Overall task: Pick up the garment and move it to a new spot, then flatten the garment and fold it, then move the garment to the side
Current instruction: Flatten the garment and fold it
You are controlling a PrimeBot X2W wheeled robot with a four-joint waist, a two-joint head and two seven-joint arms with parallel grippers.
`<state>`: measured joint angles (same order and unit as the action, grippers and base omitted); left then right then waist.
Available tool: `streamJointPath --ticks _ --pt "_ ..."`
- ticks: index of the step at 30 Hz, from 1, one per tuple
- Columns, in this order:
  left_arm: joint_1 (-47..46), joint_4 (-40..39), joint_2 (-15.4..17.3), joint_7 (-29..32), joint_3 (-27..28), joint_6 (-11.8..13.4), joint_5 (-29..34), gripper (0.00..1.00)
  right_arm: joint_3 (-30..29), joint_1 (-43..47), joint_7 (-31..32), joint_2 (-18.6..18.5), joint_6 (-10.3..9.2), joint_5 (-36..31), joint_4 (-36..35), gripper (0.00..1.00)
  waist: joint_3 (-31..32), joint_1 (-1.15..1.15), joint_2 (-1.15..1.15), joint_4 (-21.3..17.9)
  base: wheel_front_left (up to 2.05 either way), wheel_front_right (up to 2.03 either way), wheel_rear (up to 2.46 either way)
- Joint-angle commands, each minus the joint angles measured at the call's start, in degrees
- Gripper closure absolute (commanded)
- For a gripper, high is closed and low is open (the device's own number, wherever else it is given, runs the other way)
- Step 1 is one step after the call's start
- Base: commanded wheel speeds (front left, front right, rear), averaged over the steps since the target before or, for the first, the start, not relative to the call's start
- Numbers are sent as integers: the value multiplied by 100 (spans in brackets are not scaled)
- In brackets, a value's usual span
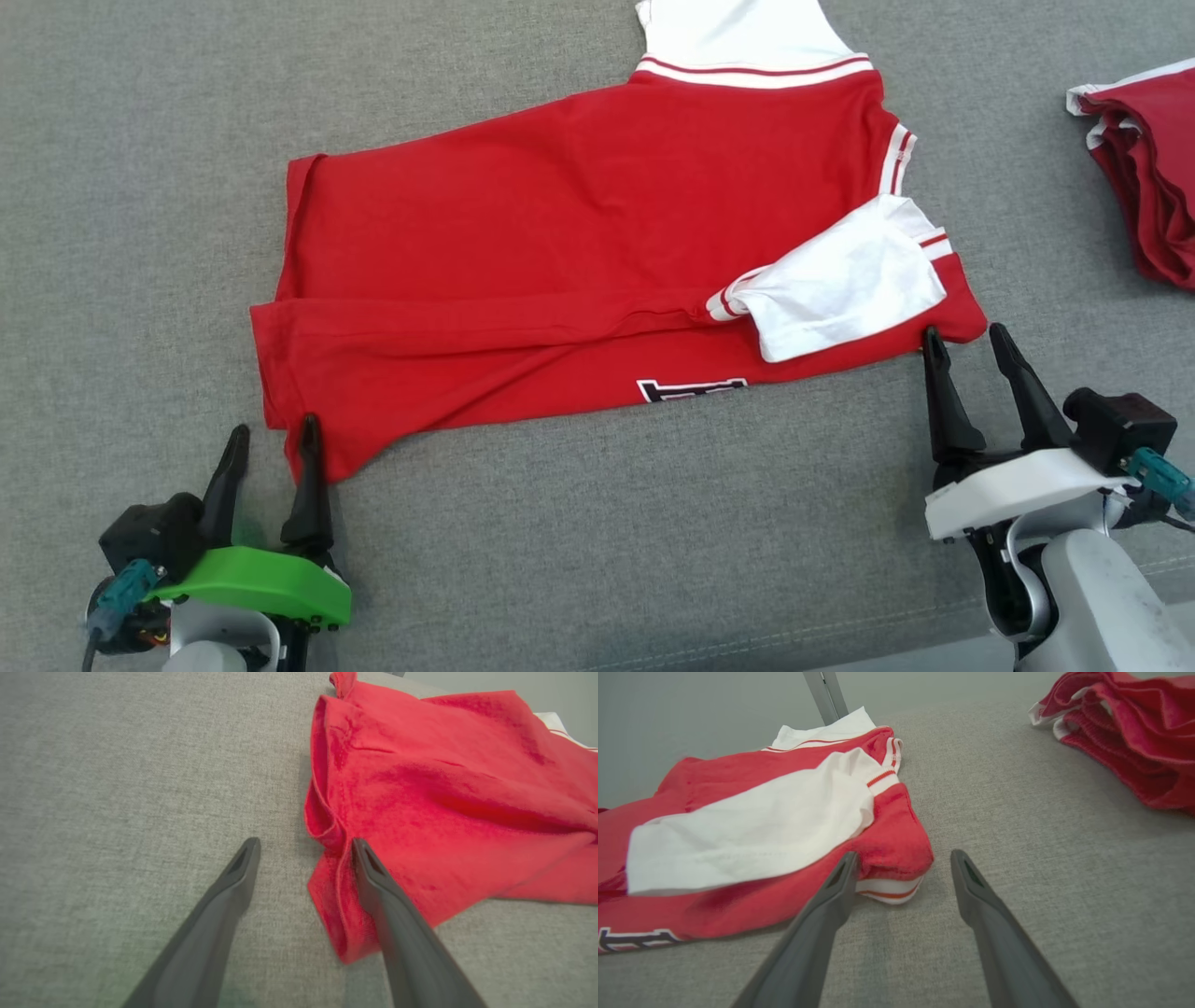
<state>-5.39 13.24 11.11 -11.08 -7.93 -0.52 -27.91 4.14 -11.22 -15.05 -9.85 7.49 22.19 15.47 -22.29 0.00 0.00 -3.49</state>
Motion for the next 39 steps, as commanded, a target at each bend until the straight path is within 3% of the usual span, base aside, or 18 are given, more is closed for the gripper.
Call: streamJointPath --ticks 1,5,6,7,8,9,16,26,31,36,37,38,39 --pt "-109 60 -29 16 42 -50 -75 0 31 -91 -15 -6 0 61 65 0 -38 0 0 -12 0 0 0" --pt "-251 317 -42 170 27 -210 -287 0 243 -293 -15 -42 0 172 318 0 -88 0 0 -4 0 0 0" --pt "-289 360 -31 197 2 -254 -308 55 283 -342 -15 -50 0 234 370 0 -94 0 0 -3 0 0 0" --pt "-298 397 -36 261 -32 -309 -351 100 337 -363 -15 -68 0 287 430 16 -95 0 0 -3 0 0 0" --pt "-301 420 -49 303 -62 -354 -406 100 392 -387 -15 -97 0 330 469 63 -93 0 0 2 0 0 0" --pt "-299 413 -35 312 -83 -377 -418 100 420 -418 -15 -119 0 387 489 100 -91 0 0 6 0 0 0" --pt "-140 12 140 292 -17 -393 -473 100 478 -241 -16 -315 0 604 206 100 -30 0 0 57 0 0 0" --pt "760 -1583 545 885 183 -24 -554 100 195 926 310 -622 -5 659 -1024 100 187 0 0 103 0 0 0" --pt "1361 -2165 488 1208 224 274 -677 100 -68 1527 645 -549 -6 567 -1378 100 251 0 0 104 0 0 0" --pt "1637 -2082 346 1406 71 360 -769 100 -158 1684 730 -414 -6 552 -1297 100 257 0 0 131 0 0 0" --pt "1632 -2006 302 1400 45 341 -815 100 -165 1648 716 -373 -6 580 -1233 79 259 0 0 135 0 0 0" --pt "1621 -1878 314 1406 26 340 -804 69 -168 1612 707 -365 -6 552 -1171 27 267 0 0 137 0 0 0" --pt "1582 -1803 306 1349 14 336 -764 0 -177 1577 692 -367 -5 522 -1120 0 274 0 0 142 0 0 0"
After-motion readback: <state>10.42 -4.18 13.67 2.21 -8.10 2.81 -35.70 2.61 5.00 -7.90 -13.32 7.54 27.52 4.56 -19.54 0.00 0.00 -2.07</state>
